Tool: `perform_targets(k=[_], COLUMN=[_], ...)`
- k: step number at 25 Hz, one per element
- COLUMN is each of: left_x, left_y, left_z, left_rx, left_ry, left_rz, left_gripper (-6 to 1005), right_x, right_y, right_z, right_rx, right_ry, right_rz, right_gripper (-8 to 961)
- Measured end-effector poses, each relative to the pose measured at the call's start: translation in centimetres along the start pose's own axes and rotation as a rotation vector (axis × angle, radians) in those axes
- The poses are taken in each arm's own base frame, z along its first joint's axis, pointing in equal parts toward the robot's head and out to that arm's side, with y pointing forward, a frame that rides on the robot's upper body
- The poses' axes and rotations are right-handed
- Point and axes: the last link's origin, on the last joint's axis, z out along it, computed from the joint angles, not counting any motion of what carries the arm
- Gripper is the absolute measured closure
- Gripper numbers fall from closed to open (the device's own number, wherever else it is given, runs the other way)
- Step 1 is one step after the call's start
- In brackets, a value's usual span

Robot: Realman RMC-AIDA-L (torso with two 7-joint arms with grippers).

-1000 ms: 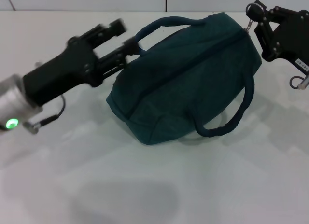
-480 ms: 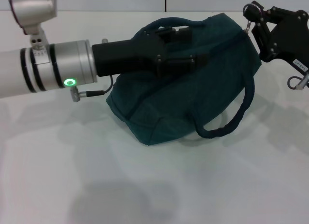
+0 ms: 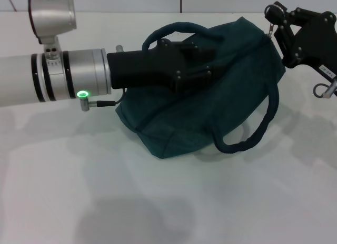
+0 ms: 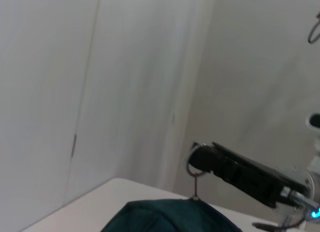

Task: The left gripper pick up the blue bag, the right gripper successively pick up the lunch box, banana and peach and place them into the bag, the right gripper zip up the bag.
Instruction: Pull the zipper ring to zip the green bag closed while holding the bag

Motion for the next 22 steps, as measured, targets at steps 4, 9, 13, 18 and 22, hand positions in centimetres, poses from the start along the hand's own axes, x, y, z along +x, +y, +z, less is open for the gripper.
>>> perform_targets(k=[4, 9, 13, 18, 22], left_x=[-0.3, -0.6, -0.8, -1.2, -1.3], left_y=[0.2, 0.4, 0.6, 0.7, 0.4], left_z=[0.1, 0.1, -0.1, -0.7, -1.2], left_rx=[-0.011, -0.019, -0.018, -0.002, 0.024], left_ry=[-0.015, -0.026, -0.023, -0.012, -0.003], left_rz=[0.04, 0.082, 0.114, 0.137, 0.137], left_gripper=[526, 634, 720, 922, 947], right_x=[0.0, 0.0, 0.0, 0.2, 0.5], right_y=[0.0, 0.0, 0.1, 0.0, -0.5], right_z=[0.0, 0.0, 0.0, -0.2, -1.0], right_rx=[0.001, 0.0, -0.002, 0.01, 0.068], right_ry=[0.0, 0.0, 0.0, 0.005, 0.005], right_rz=[0.004, 0.007, 0.009, 0.016, 0.043], right_gripper=[941, 940, 940, 939, 939])
